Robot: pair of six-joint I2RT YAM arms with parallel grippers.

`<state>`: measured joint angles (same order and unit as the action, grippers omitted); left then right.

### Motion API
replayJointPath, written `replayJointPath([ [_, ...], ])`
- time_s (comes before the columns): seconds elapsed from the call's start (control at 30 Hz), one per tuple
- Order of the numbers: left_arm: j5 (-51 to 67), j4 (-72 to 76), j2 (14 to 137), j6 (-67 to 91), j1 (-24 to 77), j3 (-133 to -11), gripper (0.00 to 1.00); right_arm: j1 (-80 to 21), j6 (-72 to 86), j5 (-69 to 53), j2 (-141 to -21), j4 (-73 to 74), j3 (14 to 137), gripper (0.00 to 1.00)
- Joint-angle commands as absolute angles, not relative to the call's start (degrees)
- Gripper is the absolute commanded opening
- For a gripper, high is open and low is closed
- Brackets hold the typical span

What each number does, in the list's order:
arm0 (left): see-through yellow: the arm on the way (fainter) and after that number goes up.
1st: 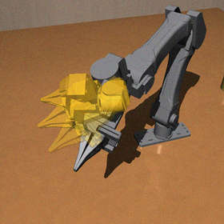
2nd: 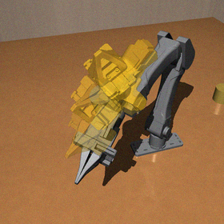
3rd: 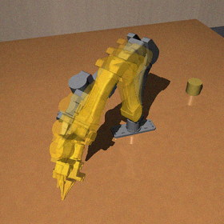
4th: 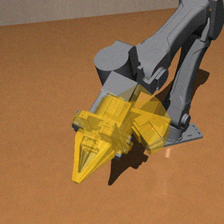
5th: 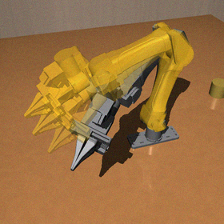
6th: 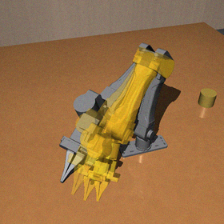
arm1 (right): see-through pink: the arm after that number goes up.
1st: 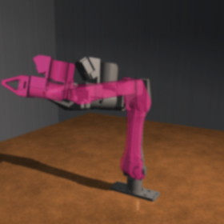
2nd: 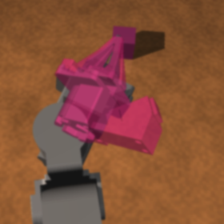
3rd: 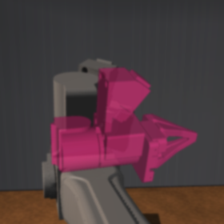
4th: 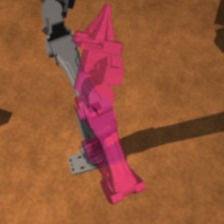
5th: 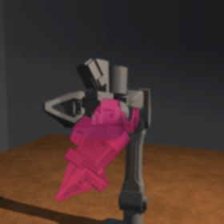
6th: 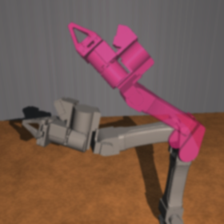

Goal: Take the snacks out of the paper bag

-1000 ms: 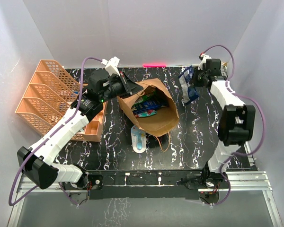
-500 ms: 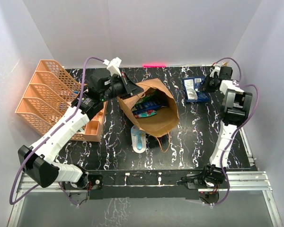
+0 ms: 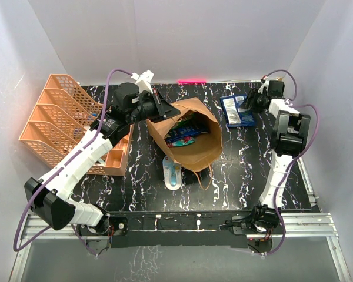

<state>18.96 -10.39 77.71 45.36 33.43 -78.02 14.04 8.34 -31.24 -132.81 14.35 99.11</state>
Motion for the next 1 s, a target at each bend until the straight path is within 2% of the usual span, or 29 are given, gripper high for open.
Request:
replayJointPath([
  [0.0,20.56,-10.62,75.86,45.56,33.01,-78.62,0.00,12.90,15.79,-11.81,-125.65,20.72,100.62,0.60],
  [0.03,20.55,-10.78,75.59,45.45,32.99,-78.54,0.00,12.53,17.34,-8.17,-123.34,21.67,100.00,0.66],
  [0.1,20.88,-10.76,75.22,45.44,33.00,-78.18,0.00,11.60,18.55,-4.50,-118.35,22.54,98.18,0.72],
  [0.23,21.85,-9.95,74.45,45.65,32.98,-77.19,0.00,8.64,19.20,0.38,-106.36,26.76,92.39,0.73],
  [0.37,21.24,-8.98,73.45,45.56,32.96,-75.62,0.00,2.54,21.48,-5.13,-89.12,22.54,75.42,0.73],
  [0.57,19.47,-10.60,72.99,43.53,32.91,-76.45,0.00,-10.61,18.88,-5.24,-62.49,19.14,55.39,0.73],
  [0.67,18.88,-12.48,73.54,42.73,32.93,-77.42,0.00,-14.20,14.60,-11.20,-54.28,20.89,53.64,0.73],
  [0.73,18.26,-11.97,72.84,42.93,32.87,-76.34,0.00,-16.05,7.24,-19.55,-50.74,20.31,51.72,0.74],
  [0.97,16.87,-10.90,72.13,42.65,32.80,-75.79,0.00,-17.04,-31.94,-44.04,-32.44,18.41,39.67,0.74],
])
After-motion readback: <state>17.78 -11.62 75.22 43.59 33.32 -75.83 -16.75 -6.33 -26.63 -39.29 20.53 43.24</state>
